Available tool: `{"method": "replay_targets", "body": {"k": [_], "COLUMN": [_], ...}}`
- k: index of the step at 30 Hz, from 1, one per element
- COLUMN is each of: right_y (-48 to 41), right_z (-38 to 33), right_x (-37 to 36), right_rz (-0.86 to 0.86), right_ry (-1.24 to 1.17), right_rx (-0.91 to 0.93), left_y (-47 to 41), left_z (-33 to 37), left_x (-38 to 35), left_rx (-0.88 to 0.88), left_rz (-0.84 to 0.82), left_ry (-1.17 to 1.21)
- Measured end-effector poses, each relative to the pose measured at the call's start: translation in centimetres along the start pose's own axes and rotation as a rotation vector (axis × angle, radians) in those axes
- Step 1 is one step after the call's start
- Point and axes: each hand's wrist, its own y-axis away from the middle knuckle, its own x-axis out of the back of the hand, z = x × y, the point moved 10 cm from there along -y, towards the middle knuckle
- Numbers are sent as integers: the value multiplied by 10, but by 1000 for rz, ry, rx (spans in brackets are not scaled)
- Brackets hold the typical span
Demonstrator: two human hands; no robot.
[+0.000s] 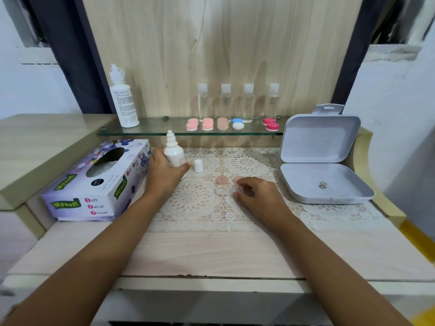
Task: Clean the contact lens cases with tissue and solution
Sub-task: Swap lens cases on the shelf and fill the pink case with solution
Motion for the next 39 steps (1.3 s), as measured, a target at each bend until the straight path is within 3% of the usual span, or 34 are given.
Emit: {"method": "replay_targets", "body": {"k": [3,7,10,14,18,22,26,30,39], "right_y": [0,0,-1,-1,0,0,0,0,0], "right_z": [1,2,3,1,0,0,-1,-2,0], "right_x": [-1,-1,-1,-1,1,1,0,0,-1], "right_rz": [-3,-7,-11,3,13,13,-1,-6,-5], "right_ry": [5,9,11,12,11,7,26,13,16], "right_rx": [-4,-4,-9,-1,8,8,20,14,14], "left_y": [7,33,44,36,26,32,34,30,36], "left_z": [18,74,102,88,59,49,51,50,56], "left_x": [9,23,-5,-64,-85,-99,-103,-103,-83], "left_rx": [-75,-430,-630,-420,-229,-211,-237,-260,-224], "left_rz": [96,312,126,-408,-584,-805,-876,-844,-724], "left_ry": [-88,-306,-287,-243,-329,-429,-471,-488,-191]}}
